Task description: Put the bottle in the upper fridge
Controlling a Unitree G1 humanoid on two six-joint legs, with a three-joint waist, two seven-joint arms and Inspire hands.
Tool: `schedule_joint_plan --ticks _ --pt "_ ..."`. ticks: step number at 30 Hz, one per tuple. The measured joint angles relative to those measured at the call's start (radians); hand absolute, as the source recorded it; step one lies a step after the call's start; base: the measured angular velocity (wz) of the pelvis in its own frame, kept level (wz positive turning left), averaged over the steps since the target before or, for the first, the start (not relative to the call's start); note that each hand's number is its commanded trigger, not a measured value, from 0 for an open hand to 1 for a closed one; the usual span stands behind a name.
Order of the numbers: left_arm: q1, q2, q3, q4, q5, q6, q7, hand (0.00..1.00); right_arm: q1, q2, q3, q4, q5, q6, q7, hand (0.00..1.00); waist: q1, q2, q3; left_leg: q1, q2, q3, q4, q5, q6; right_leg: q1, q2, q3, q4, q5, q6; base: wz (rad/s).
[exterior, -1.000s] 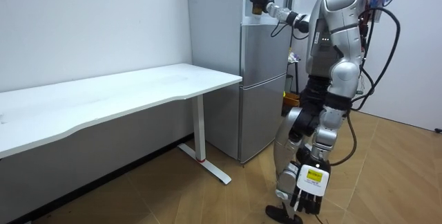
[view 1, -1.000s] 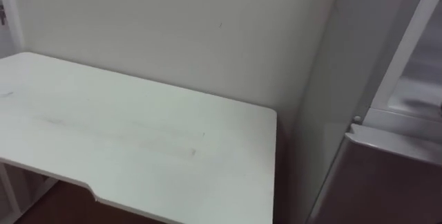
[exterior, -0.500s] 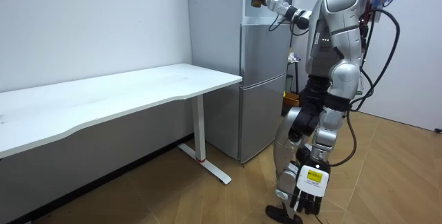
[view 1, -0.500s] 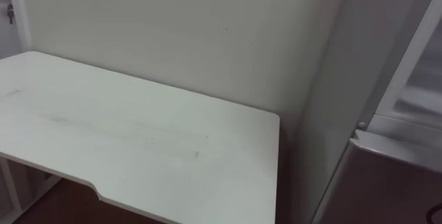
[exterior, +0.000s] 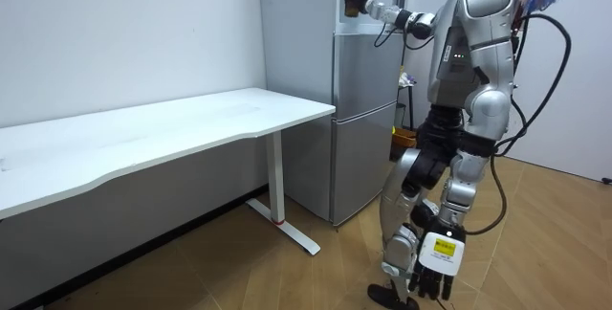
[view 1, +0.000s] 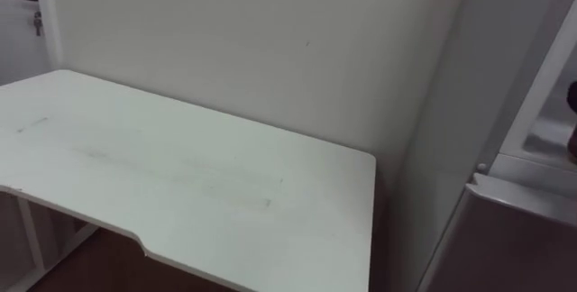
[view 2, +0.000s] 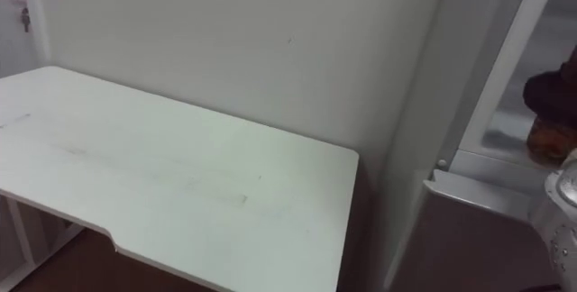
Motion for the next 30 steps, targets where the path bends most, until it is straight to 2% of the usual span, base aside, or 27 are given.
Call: schedule_joint_plan --ticks 1,3,4,7,11,17,18,20,21,23,28,30 --pt "0.001 0.004 0.000 0.000 0.002 0.006 0.000 0.00 -0.022 -0.021 0.036 0.036 0.033 -0.002 0.007 1.00 0.005 0.001 0.0011 -0.001 0.000 0.000 0.000 0.001 0.002 0.002 0.001 0.000 0.000 0.001 -0.001 0.04" --pt "-0.001 0.011 0.001 -0.002 0.002 0.016 0.001 0.00 -0.047 -0.028 0.059 0.079 0.069 -0.009 0.023 1.00 0.008 0.001 0.0007 -0.006 0.001 -0.005 0.000 0.001 0.000 0.003 0.001 -0.005 0.001 0.001 -0.001 0.07" --pt "-0.002 0.015 0.000 -0.004 0.002 0.020 0.001 0.00 -0.066 -0.029 0.075 0.101 0.076 -0.008 0.035 1.00 0.007 0.005 0.0038 -0.008 0.001 -0.007 0.001 0.001 -0.002 0.003 0.002 -0.008 0.000 0.001 -0.001 0.08" --pt "-0.001 0.031 -0.018 -0.021 0.002 0.024 0.001 0.00 -0.089 -0.039 0.103 0.150 0.082 -0.019 0.059 1.00 0.013 0.006 0.0047 -0.011 0.001 -0.010 0.002 0.001 -0.003 0.002 0.002 -0.011 0.000 0.001 -0.001 0.03" --pt "-0.001 0.043 -0.028 -0.040 0.002 0.034 -0.002 0.00 -0.091 -0.046 0.103 0.160 0.106 -0.023 0.078 1.00 0.024 0.006 0.0049 -0.014 0.002 -0.008 0.004 0.000 -0.002 -0.002 0.002 -0.012 0.000 0.001 -0.002 -0.03" --pt "-0.001 0.044 -0.037 -0.078 0.001 0.038 -0.002 0.00 -0.094 -0.050 0.100 0.189 0.112 -0.053 0.084 1.00 0.029 0.006 0.0047 -0.045 0.009 -0.012 0.036 -0.007 -0.004 -0.017 0.008 -0.026 0.001 0.007 -0.007 0.00" --pt "0.000 0.044 -0.039 -0.082 0.001 0.038 -0.002 0.00 -0.094 -0.050 0.100 0.193 0.113 -0.053 0.084 0.88 0.031 0.007 0.0049 -0.045 0.010 -0.013 0.038 -0.008 -0.004 -0.016 0.008 -0.026 0.001 0.007 -0.007 0.00" --pt "0.001 0.043 -0.041 -0.089 0.001 0.039 -0.002 0.00 -0.094 -0.050 0.100 0.195 0.116 -0.055 0.088 0.40 0.032 0.007 0.0051 -0.047 0.012 -0.013 0.042 -0.009 -0.005 -0.017 0.010 -0.026 0.001 0.007 -0.008 0.00" --pt "0.003 0.044 -0.046 -0.095 0.001 0.039 -0.003 0.00 -0.094 -0.050 0.101 0.196 0.118 -0.055 0.092 0.11 0.033 0.008 0.0053 -0.048 0.013 -0.014 0.043 -0.009 -0.005 -0.017 0.012 -0.026 0.001 0.007 -0.008 0.00" --pt "0.011 0.043 -0.057 -0.112 0.001 0.039 -0.007 0.00 -0.094 -0.050 0.101 0.196 0.120 -0.055 0.099 0.00 0.032 0.009 0.0051 -0.050 0.015 -0.016 0.047 -0.010 -0.006 -0.017 0.014 -0.026 0.001 0.007 -0.008 0.00" --pt "0.026 0.042 -0.066 -0.126 0.000 0.039 -0.028 0.00 -0.094 -0.050 0.101 0.222 0.164 -0.084 0.136 0.00 0.033 0.018 0.0053 -0.051 0.020 -0.018 0.056 -0.011 -0.010 -0.013 0.019 -0.026 0.001 0.008 -0.010 0.00" --pt "0.027 0.041 -0.067 -0.126 0.000 0.039 -0.029 0.00 -0.094 -0.050 0.102 0.231 0.188 -0.083 0.153 0.00 0.034 0.024 0.0054 -0.052 0.021 -0.018 0.058 -0.011 -0.010 -0.014 0.020 -0.026 0.001 0.008 -0.010 0.00"
